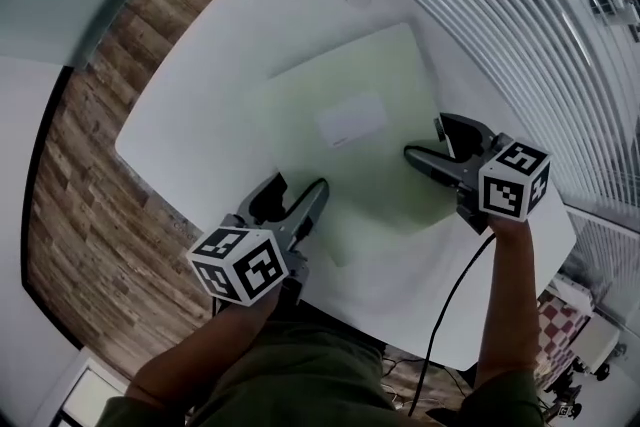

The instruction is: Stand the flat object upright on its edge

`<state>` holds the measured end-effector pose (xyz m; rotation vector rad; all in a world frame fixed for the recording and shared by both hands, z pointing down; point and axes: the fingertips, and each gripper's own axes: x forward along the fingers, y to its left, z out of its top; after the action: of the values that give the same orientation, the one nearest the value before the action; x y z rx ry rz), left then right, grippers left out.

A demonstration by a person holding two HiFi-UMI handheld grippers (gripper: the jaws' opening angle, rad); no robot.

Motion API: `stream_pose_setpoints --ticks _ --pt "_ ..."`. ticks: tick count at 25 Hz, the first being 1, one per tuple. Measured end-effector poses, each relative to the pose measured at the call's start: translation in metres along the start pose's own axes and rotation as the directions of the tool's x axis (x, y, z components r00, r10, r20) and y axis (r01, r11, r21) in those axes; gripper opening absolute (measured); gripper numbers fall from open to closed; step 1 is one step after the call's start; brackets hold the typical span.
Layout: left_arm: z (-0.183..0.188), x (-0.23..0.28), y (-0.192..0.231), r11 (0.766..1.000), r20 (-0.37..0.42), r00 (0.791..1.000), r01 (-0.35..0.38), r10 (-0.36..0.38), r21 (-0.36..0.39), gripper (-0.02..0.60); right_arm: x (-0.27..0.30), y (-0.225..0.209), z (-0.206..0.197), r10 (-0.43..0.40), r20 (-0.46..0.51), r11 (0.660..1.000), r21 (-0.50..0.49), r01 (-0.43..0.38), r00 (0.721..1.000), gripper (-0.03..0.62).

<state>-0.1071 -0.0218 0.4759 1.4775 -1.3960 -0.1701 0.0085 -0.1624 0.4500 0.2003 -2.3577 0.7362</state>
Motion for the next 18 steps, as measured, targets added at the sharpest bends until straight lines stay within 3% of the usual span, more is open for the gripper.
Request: stream_pose_setpoints --ticks 10,18 --pt "0.031 -0.008 -0.036 0.987 0.032 0.998 0.052 -0.057 0.149 0.281 -0.048 0.019 0.014 -0.131 0.177 0.991 0.034 0.127 0.976 0.337" --pt "0.055 0.002 -0.072 0.942 0.006 0.991 0.123 -0.132 0.313 0.284 -0.09 0.025 0.016 -0.269 0.292 0.963 0.081 0.256 0.918 0.337"
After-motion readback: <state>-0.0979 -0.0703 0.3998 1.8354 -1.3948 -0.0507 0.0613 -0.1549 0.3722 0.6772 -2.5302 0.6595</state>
